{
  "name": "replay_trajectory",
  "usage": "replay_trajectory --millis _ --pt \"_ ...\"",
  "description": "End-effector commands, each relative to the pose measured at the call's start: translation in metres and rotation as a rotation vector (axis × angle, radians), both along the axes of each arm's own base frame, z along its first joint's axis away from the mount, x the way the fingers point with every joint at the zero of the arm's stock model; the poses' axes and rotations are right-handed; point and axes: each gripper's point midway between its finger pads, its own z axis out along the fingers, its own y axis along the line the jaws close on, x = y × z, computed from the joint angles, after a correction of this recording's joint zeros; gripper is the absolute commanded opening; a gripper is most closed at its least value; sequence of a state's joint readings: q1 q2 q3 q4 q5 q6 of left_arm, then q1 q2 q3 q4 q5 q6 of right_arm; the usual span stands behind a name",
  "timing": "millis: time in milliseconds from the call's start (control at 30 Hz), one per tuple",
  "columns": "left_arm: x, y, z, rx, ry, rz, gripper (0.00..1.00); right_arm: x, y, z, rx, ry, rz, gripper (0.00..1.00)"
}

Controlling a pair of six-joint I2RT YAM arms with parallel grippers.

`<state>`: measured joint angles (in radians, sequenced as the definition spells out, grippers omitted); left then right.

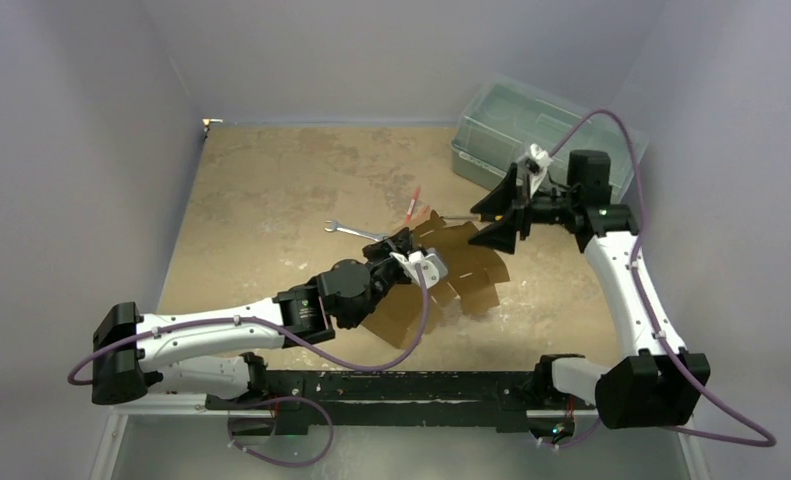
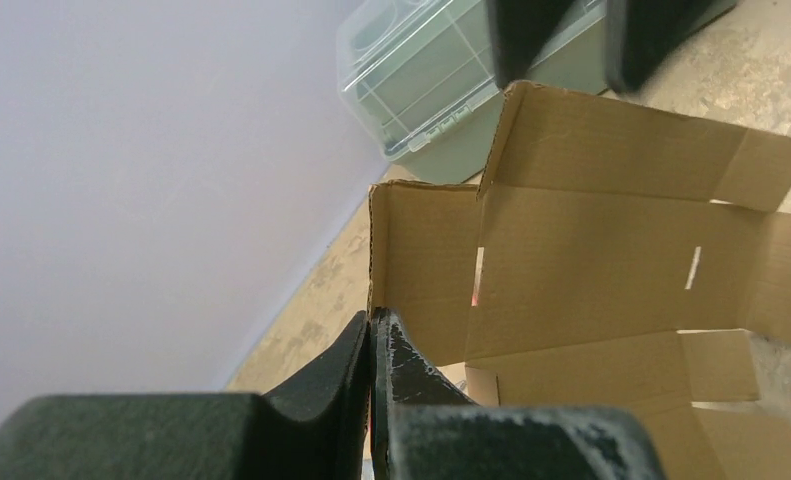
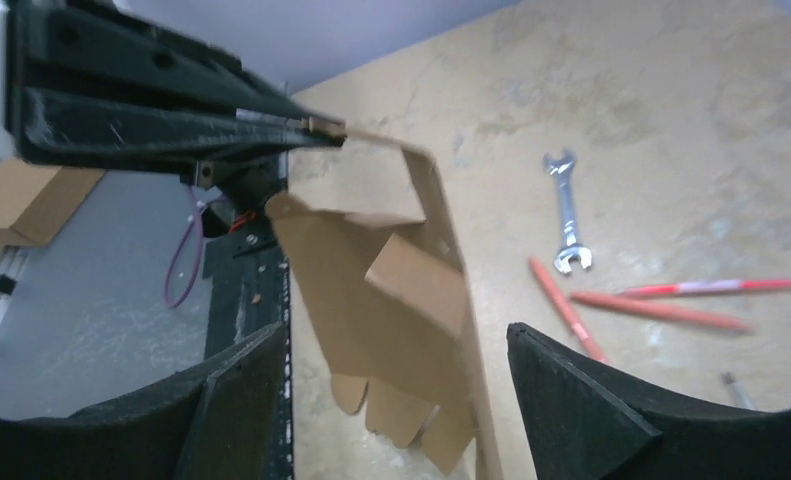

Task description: Fold the paper box

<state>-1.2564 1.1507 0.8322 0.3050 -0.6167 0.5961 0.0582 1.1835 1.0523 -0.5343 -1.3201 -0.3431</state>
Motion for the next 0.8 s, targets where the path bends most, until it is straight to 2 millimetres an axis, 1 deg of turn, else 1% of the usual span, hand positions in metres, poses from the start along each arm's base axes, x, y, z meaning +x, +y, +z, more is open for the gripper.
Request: replay_trajectory --millis 0,67,133,200,300,367,567,667,767 --pt "-0.001 0.004 0.034 0.014 -0.043 -0.028 0.0 -0.001 -0.01 0.054 0.034 -0.065 0.013 0.84" --pt "-0.002 0.003 0.036 0.022 -0.045 -0.034 0.0 0.007 -0.011 0.065 0.022 -0.065 -0.002 0.85" --pt "-0.002 0.003 0.038 0.022 -0.044 -0.038 0.0 0.019 -0.013 0.066 0.001 -0.026 -0.044 0.85" --pt "-0.003 0.003 0.037 0.014 -0.039 -0.042 0.0 0.026 -0.008 0.061 -0.007 0.019 -0.053 0.84" --pt "-0.004 0.002 0.036 -0.002 -0.029 -0.049 0.0 0.034 0.002 0.047 -0.045 0.048 -0.088 0.83" --pt "-0.005 0.002 0.035 -0.004 -0.027 -0.051 0.0 0.039 0.005 0.043 -0.046 0.054 -0.114 0.8" --pt "-0.004 0.002 0.039 -0.017 -0.028 -0.048 0.0 0.043 0.013 0.031 -0.092 0.069 -0.133 0.71" --pt "-0.004 0.001 0.037 -0.021 -0.023 -0.05 0.0 0.042 0.014 0.028 -0.101 0.072 -0.136 0.66" --pt "-0.004 0.0 0.036 -0.024 -0.021 -0.048 0.0 0.04 0.015 0.023 -0.127 0.068 -0.15 0.65"
